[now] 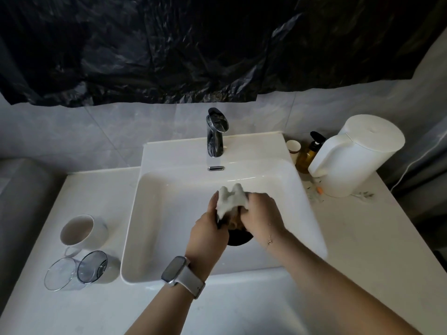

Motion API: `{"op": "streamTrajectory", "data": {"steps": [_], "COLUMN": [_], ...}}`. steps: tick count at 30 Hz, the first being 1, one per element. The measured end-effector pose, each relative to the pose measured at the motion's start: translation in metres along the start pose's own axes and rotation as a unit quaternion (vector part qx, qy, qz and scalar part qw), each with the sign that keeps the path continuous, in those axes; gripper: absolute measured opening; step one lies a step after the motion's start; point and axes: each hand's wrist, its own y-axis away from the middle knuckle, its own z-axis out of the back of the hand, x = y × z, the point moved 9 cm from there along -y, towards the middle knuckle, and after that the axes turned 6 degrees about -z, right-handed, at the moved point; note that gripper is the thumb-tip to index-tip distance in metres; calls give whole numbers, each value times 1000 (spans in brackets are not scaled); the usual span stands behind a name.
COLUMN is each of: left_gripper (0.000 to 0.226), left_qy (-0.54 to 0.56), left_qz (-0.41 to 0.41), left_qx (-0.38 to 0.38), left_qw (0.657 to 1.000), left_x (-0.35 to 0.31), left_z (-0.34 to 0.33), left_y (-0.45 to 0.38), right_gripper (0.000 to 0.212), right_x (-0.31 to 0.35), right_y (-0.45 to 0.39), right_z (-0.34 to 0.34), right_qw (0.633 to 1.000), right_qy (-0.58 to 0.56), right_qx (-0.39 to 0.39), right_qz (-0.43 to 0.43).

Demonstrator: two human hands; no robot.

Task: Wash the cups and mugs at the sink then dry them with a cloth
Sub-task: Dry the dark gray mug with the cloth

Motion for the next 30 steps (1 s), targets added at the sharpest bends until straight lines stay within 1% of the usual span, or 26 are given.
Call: {"op": "streamTrajectory", "data": {"steps": [1,2,3,5,6,7,8,10,12,14,16,18,19,20,21,22,23,24,25,26,27,29,30], "left_gripper": [77,73,71,70,70,67,61,49,40,44,50,54,52,45,35,27,22,25,30,33,33,33,33], "left_qy": [-28,-58,-89,-139,-156,-169,-186,-245,-270,-226,-120,15,88,181,300,418,511,574,609,628,631,622,628], "left_qz": [-16,-35,-55,-86,-93,-90,-83,-88,-103,-117,-110,-61,-9,62,139,207,255,278,289,297,306,327,332], "left_qx": [2,-1,-13,-40,-42,-38,-27,-3,3,-9,-36,-61,-56,-28,23,71,89,83,63,39,10,-43,-60], "left_qw": [999,998,994,986,983,981,979,966,957,967,986,996,995,981,944,882,816,766,736,718,713,710,701], "left_x": [-4,-7,-9,-13,-14,-12,-10,-8,-6,-3,1,13,24,37,47,52,54,54,57,59,61,68,69], "left_z": [0,1,2,7,8,8,7,4,2,2,8,13,13,10,2,-8,-12,-12,-12,-13,-15,-20,-22], "left_y": [-1,-1,-2,-5,-6,-9,-10,-10,-9,-9,-9,-5,-4,-2,3,9,13,12,8,4,0,-1,-1], "right_gripper": [25,29,31,28,26,25,25,22,19,19,19,21,21,19,19,19,19,21,28,38,46,48,45], "right_x": [16,27,32,29,22,11,-2,-24,-35,-39,-38,-40,-43,-44,-43,-40,-36,-29,-24,-19,-15,-11,-9], "right_y": [0,2,3,2,0,0,-1,5,12,14,15,12,8,4,-1,-4,-7,-6,-5,-2,0,1,1], "right_z": [3,5,4,8,8,1,-11,-41,-54,-51,-42,-34,-31,-27,-24,-22,-23,-25,-30,-35,-37,-41,-42], "right_qw": [995,988,983,985,990,996,997,977,970,975,979,973,968,965,965,967,971,975,978,981,982,983,983], "right_qy": [67,94,97,67,42,4,-51,-162,-186,-176,-173,-195,-210,-220,-220,-214,-208,-203,-197,-188,-181,-168,-160], "right_qx": [6,16,26,17,12,22,51,113,109,73,30,2,-9,-19,-26,-27,-21,-8,10,28,38,64,89], "right_qz": [72,124,153,157,133,88,27,-78,-116,-115,-104,-121,-135,-143,-142,-132,-115,-91,-68,-48,-35,-28,-27]}}
